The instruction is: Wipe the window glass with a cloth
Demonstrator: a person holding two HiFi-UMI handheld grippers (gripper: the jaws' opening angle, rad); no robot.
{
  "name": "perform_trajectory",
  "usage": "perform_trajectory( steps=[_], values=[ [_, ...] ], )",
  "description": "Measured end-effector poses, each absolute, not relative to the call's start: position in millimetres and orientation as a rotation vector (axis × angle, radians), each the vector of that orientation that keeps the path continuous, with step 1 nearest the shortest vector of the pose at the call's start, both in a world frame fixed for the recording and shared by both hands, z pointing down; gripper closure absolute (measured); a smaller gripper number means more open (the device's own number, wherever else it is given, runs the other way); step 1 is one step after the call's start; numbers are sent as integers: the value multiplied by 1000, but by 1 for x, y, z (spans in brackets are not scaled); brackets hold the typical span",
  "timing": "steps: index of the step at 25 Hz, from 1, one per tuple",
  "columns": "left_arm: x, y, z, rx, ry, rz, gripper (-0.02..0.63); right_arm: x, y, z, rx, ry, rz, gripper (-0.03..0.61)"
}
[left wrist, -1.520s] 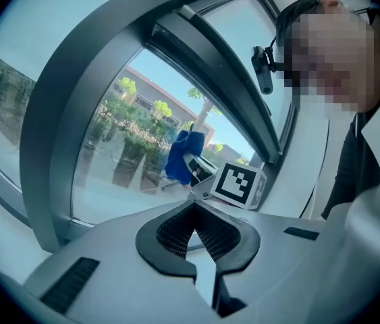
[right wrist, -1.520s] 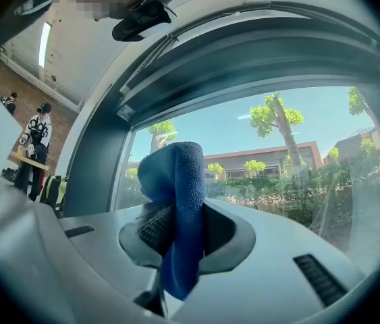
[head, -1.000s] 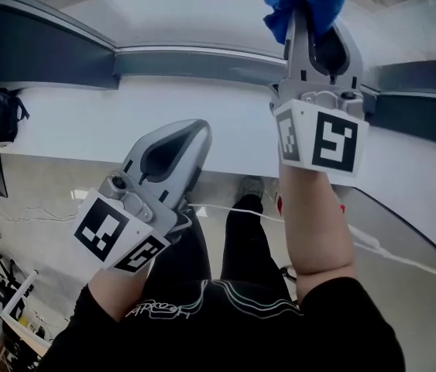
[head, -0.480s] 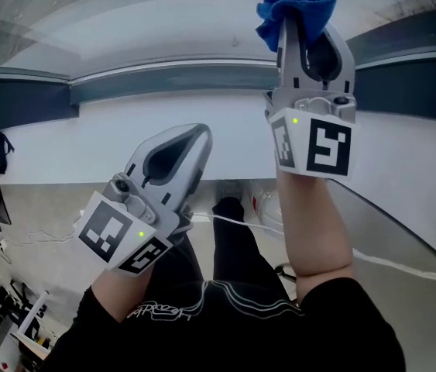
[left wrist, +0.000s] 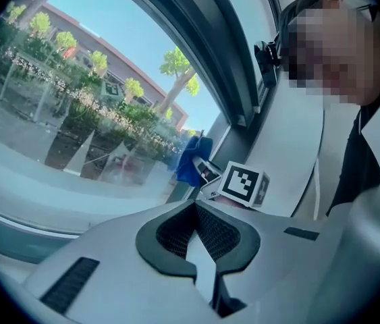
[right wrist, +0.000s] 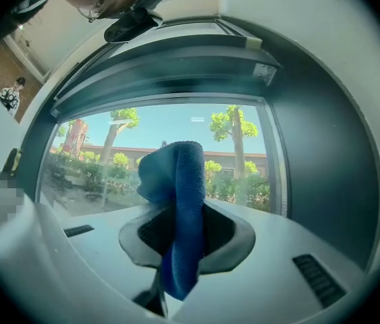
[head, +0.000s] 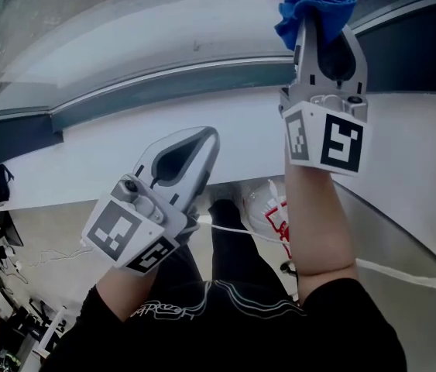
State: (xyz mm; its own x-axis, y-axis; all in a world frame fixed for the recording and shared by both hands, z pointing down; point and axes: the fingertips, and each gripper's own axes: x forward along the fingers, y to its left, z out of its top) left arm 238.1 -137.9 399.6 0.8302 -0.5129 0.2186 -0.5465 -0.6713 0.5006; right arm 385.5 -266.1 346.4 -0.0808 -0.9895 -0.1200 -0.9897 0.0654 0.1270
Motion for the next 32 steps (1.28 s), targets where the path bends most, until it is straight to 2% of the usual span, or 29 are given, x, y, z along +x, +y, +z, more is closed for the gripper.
perform_trajectory(
  steps=[8,18,24,32],
  values=[
    [279,-137,402,2460,-706,115,607,455,-264,347,-2279,2156,247,515],
    [280,-140,403,2464,-699,123,607,467,-263,350,-2321,2115,235,515],
    [241,-136,411,2444,-734,99,607,425,-248,354,-2287,2145,235,515],
    [141,-139,402,2399,-878,61,607,302,-244,354,-2115,2313,188,515]
  ],
)
